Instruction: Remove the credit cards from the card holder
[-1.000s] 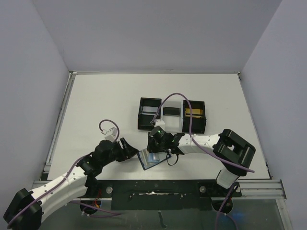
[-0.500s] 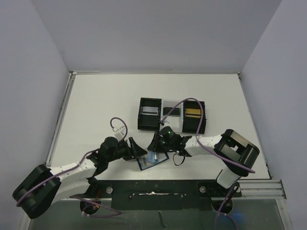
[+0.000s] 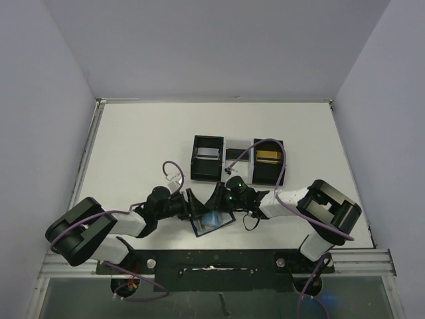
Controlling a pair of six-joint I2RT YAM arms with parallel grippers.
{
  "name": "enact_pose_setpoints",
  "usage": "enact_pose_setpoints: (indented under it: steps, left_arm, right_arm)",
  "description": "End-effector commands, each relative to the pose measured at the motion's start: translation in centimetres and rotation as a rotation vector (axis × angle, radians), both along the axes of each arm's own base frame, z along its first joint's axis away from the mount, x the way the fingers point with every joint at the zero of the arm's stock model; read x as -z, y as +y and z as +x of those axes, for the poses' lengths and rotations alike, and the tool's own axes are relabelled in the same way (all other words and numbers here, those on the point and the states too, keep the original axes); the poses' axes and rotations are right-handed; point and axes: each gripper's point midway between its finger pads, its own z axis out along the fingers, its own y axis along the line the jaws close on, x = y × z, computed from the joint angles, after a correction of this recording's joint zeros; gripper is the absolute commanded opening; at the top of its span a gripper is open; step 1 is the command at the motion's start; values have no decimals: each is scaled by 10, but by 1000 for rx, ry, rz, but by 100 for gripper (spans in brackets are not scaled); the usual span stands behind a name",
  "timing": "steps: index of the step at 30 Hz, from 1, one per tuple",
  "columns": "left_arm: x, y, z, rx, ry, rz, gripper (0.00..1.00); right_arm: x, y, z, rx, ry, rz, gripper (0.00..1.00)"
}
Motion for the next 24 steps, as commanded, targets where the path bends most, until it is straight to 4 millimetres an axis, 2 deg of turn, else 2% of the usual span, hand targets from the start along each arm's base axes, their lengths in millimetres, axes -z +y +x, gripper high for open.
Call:
enact_pose_setpoints:
  steps: [1,3,8,20,24]
  left_arm:
    - [14,2,0,-3,25,30,59]
    - [17,3,-3,0,36,26,59]
    - [11,-4,-6,28,27,-36,59]
    - [-27,-26,-6,112,-30,-214,54]
    - [-30,-31,-3,127,-50,-196,54]
  right_arm:
    - [5,-8,-15,-44,19,-11,31]
    - [1,-6,-15,-58,7,0,34]
    - [-6,-5,-14,-84,-10,23,37]
    - [-28,-1,-13,-117,-48,68,48]
    - [-37,-2,-11,-119,-67,67,52]
